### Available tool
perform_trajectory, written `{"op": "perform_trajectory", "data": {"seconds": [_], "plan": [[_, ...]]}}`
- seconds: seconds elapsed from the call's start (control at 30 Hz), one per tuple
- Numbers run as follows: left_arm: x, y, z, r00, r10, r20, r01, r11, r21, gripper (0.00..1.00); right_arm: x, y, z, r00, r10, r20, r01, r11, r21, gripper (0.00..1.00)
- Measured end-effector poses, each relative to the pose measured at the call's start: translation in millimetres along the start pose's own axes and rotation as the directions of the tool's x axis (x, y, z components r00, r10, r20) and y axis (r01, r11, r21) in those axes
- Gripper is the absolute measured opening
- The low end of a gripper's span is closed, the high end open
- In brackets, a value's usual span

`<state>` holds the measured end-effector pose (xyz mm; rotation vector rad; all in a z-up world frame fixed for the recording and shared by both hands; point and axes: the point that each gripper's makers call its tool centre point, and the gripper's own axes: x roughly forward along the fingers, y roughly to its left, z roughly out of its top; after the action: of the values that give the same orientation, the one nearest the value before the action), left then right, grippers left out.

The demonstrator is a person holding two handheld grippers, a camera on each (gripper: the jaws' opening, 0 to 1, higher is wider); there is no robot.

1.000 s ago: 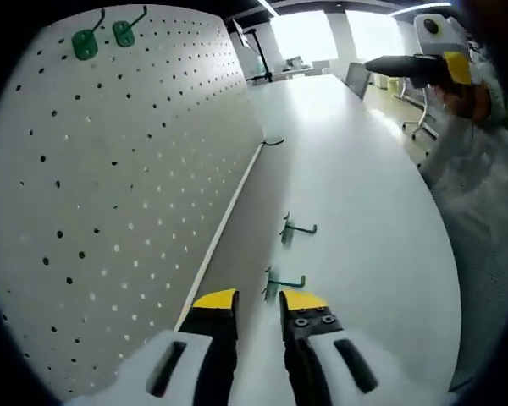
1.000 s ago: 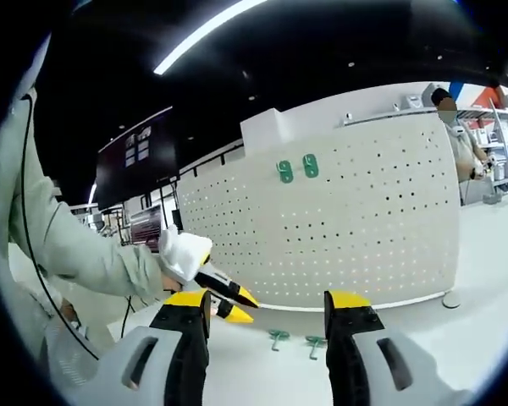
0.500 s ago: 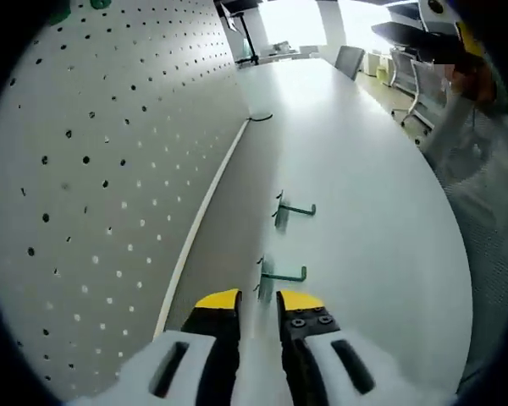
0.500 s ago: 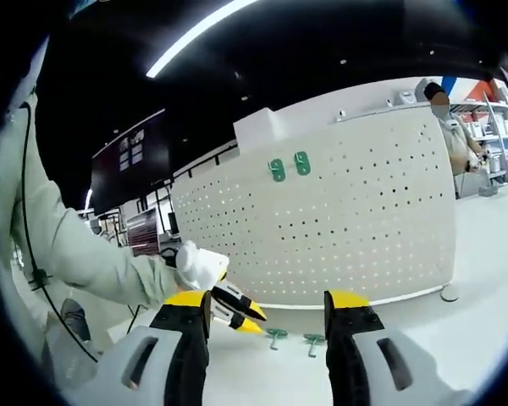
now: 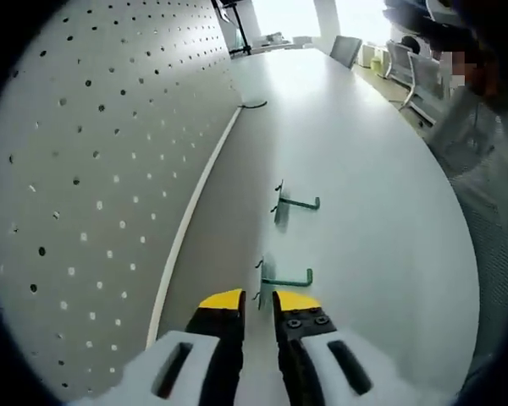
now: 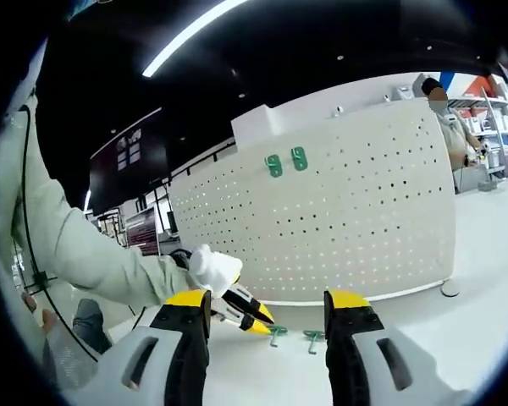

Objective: Insert the hook assembly into the mounting plate slot until the hook locks in place.

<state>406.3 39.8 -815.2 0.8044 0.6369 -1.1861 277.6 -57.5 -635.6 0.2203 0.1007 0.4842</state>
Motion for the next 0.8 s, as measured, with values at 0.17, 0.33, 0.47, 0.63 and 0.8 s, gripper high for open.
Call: {"op": "perform_trajectory", "data": {"seconds": [0.17,0.33,0.47,0.63,0.8], "plan": [[3.1,-0.1,-0.9,1.0,-0.003,-0.009,0.003,1.0,-0.005,0.14,-0.1,-1.7,-0.5,1.0,-0.005,-0.002,0.005,1.0,0.005,0.52],[5.8,0.3,-1.6,1.0,-0.006,-0.017,0.006,1.0,-0.01,0.12,-0.4,-2.3,-0.2,1.0,-0.008,-0.001,0.008,1.0,0.008,0.52],[8.6,0.2,-4.9,1.0,-0.013,-0.028,0.013,1.0,-0.021,0.11,-0.5,-2.8,-0.1,1.0,-0.01,-0.001,0.01,1.0,0.009,0.52],[8.4,1.1,-4.2,1.0,-0.009,-0.029,0.008,0.999,-0.034,0.09,-0.4,-3.1,-0.5,1.0,-0.012,-0.003,0.012,1.0,0.01,0.51],[8.1,0.8,-4.9,1.0,0.004,-0.029,-0.005,0.998,-0.057,0.05,-0.4,-3.6,-1.3,1.0,-0.014,-0.007,0.014,1.0,0.012,0.51]]}}
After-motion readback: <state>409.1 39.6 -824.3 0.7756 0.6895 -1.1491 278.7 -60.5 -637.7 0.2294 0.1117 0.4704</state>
